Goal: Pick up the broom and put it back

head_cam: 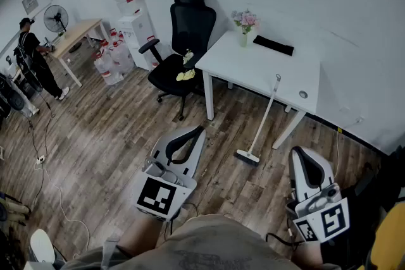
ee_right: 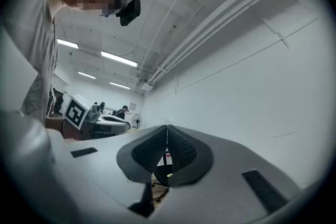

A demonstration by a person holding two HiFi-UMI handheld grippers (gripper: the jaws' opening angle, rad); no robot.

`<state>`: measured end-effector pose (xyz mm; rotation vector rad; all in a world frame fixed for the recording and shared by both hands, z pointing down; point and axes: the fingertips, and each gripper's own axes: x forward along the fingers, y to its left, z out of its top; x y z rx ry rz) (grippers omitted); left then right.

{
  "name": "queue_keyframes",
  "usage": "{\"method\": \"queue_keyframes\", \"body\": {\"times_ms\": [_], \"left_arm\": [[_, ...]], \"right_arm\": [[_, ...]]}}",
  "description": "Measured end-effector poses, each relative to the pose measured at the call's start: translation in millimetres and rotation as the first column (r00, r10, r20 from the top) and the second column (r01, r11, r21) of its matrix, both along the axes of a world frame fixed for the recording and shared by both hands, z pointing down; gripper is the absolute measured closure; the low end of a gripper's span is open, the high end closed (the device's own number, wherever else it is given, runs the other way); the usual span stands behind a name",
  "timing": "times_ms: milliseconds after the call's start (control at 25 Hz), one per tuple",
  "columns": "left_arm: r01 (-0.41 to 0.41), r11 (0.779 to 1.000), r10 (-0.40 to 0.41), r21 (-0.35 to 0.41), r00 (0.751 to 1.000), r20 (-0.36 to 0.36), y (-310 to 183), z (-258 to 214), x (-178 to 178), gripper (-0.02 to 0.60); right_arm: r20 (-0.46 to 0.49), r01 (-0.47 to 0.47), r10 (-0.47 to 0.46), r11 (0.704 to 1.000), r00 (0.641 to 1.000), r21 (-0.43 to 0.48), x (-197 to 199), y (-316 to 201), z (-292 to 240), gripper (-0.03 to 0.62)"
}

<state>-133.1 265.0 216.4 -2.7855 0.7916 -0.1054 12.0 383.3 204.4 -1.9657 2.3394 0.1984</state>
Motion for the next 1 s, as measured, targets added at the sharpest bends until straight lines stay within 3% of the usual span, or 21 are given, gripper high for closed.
{"method": "queue_keyframes", "body": {"times_ms": [280, 680, 720, 800, 1000], "left_arm": [[0.011, 1.0, -0.011, -0.024, 1.0, -0.001, 0, 3, 8, 0.565], [0.016, 1.0, -0.016, 0.003, 1.0, 0.024, 18, 14, 32, 0.565], [0.02, 1.0, -0.02, 0.0, 1.0, 0.021, 21, 15, 33, 0.565], [0.031, 0.999, -0.031, -0.013, 0.999, 0.019, 23, 19, 35, 0.565], [0.046, 0.999, -0.045, -0.028, 0.999, 0.024, 20, 28, 39, 0.565]], "right_arm": [[0.024, 0.006, -0.006, 1.0, 1.0, 0.003, 12, 1, 1, 0.563], [0.063, 0.047, -0.046, 0.999, 0.997, -0.008, 29, 12, 21, 0.56], [0.069, 0.041, -0.04, 0.999, 0.997, -0.004, 32, 14, 23, 0.546], [0.086, 0.031, -0.03, 1.0, 0.996, -0.005, 40, 15, 28, 0.448], [0.106, 0.021, -0.016, 0.999, 0.994, -0.043, 55, 7, 44, 0.402]]}}
